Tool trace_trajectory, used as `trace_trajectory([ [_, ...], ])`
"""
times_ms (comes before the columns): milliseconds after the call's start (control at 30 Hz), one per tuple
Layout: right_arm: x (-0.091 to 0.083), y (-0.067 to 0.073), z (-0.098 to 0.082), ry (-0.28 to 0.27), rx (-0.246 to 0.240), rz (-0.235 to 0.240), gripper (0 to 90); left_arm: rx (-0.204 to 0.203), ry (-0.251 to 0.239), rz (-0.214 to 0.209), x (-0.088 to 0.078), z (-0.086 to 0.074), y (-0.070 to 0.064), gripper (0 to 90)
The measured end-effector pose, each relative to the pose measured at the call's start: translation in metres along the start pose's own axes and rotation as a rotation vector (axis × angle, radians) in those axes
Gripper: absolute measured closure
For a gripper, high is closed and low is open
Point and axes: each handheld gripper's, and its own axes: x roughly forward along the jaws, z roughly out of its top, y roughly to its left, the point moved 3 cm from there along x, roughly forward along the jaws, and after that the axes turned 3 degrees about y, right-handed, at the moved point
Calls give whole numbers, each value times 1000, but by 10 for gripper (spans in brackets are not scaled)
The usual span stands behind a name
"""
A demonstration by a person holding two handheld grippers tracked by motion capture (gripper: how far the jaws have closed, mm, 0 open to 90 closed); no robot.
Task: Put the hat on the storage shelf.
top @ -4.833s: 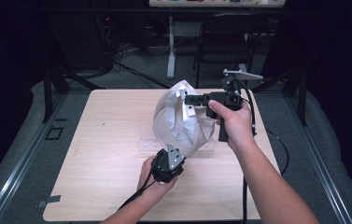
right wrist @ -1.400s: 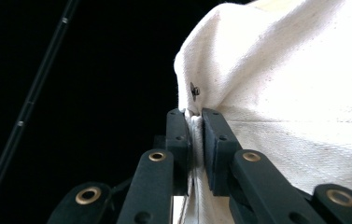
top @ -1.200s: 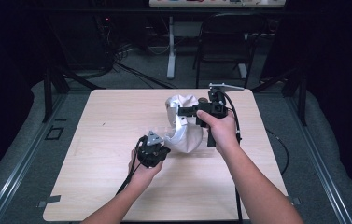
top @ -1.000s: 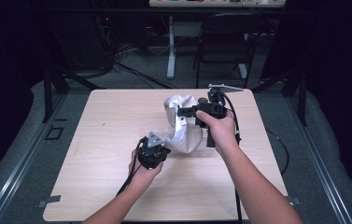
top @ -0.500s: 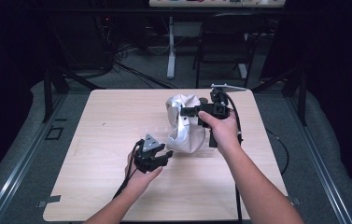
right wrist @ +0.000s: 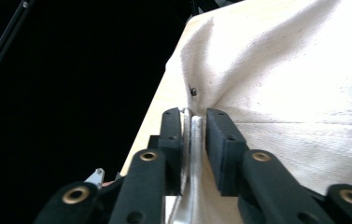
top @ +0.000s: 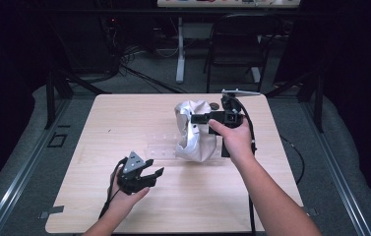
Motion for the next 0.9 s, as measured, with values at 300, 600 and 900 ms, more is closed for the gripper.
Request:
trace_trajectory([
  [300, -10, 1, -6, -66, -69, -20, 526, -77, -1, 59, -12, -17, 33, 465],
  [600, -30, -5, -13, -102, -100, -32, 479, -126, 11, 109, -9, -24, 52, 456],
  [900, -42, -14, -23, -119, -127, -62, 446, -157, 36, 121, -4, -30, 61, 452],
])
